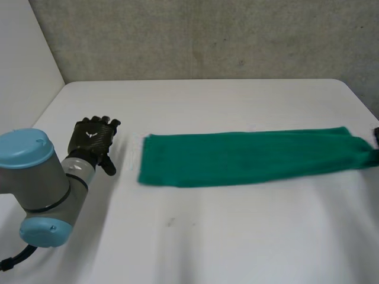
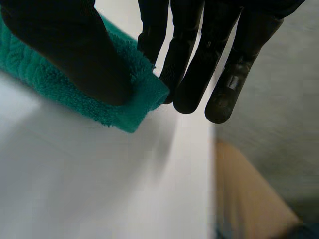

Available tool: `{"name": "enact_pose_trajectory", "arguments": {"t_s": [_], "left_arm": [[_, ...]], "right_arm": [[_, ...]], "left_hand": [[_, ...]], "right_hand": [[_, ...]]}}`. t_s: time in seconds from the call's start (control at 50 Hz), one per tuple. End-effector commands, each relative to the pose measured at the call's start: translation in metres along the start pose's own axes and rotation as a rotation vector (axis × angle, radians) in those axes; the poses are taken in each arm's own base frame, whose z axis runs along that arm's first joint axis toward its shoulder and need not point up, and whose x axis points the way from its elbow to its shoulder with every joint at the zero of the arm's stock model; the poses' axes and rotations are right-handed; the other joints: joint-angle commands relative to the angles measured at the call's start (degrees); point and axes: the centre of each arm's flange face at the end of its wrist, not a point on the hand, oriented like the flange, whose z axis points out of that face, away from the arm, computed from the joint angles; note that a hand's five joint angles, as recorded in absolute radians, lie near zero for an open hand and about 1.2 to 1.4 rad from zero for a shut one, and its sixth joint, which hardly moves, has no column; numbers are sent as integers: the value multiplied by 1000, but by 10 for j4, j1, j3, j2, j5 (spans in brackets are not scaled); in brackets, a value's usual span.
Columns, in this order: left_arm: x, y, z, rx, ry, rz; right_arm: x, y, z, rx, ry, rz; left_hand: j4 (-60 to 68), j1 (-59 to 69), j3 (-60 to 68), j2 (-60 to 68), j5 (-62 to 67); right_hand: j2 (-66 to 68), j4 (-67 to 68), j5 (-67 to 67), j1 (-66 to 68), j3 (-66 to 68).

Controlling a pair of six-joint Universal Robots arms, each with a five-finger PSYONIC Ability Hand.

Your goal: Fold the towel.

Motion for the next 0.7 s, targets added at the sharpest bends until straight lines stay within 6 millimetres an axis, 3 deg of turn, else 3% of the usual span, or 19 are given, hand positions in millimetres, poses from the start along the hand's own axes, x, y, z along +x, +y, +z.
{"name": "enact_pose_trajectory", "arguments": {"t_s": [0.02,0.06,0.08,0.12,0.14,0.24,0.28,0.32,0.38,0.46,0.52,0.6,0.62,0.64,0.68,0.7], "left_arm": [[-3,0,-7,-5,-6,-1],[-4,-2,-9,-1,-7,-1],[-3,-3,-10,0,-6,-1],[-4,-4,-11,3,-6,-1],[-4,-5,-11,7,-9,-1],[-6,-11,-14,23,-14,-2],[-5,-13,-15,30,-13,-3],[-5,-16,-16,37,-14,-3],[-4,-19,-19,45,-10,-2],[-3,-18,-22,40,-5,-1],[-2,-18,-23,39,-3,-1],[4,-18,-25,43,13,1],[5,-18,-26,43,18,2],[7,-19,-26,44,22,3],[9,-19,-27,45,30,4],[10,-19,-28,48,34,4]], "right_arm": [[35,-18,-2,36,105,-140],[31,-37,-10,90,100,-152],[19,-58,-19,154,81,-157],[-1,-77,-28,219,33,-153],[-26,-94,-37,285,-32,-152],[-96,-135,-71,479,-219,-181],[-148,-161,-105,630,-355,-220],[-171,-169,-122,691,-422,-236],[-220,-174,-157,781,-576,-277],[-289,-149,-186,815,-793,-345],[-321,-132,-198,825,-869,-402],[-331,-124,-197,834,-862,-456],[-331,-124,-195,832,-846,-465],[-330,-126,-189,818,-802,-472],[-323,-130,-180,768,-697,-465],[-323,-131,-180,767,-696,-465]], "left_hand": [[-15,-12,-19,-13,-25],[-15,-12,-19,-13,-25],[-15,-12,-19,-13,-25],[-15,-12,-19,-13,-25],[-15,-12,-19,-13,-25],[-15,-12,-19,-13,-25],[-15,-12,-19,-13,-25],[-15,-12,-19,-13,-25],[-15,-12,-19,-13,-25],[-15,-12,-19,-13,-25],[-15,-12,-19,-13,-25],[-15,-12,-19,-13,-25],[-15,-12,-19,-13,-25],[-15,-12,-19,-13,-25],[-15,-12,-19,-13,-25],[-15,-12,-19,-13,-25]], "right_hand": [[128,119,145,251,125],[128,119,145,251,125],[128,119,145,251,125],[128,119,145,251,125],[128,119,145,251,125],[128,119,145,251,125],[128,119,145,251,125],[128,119,145,251,125],[128,119,145,251,125],[128,119,145,251,125],[128,119,145,251,125],[92,83,109,215,89],[-24,-33,-6,99,-26],[-281,-290,-264,-158,-284],[-572,-581,-555,-449,-575],[-572,-581,-555,-449,-575]]}}
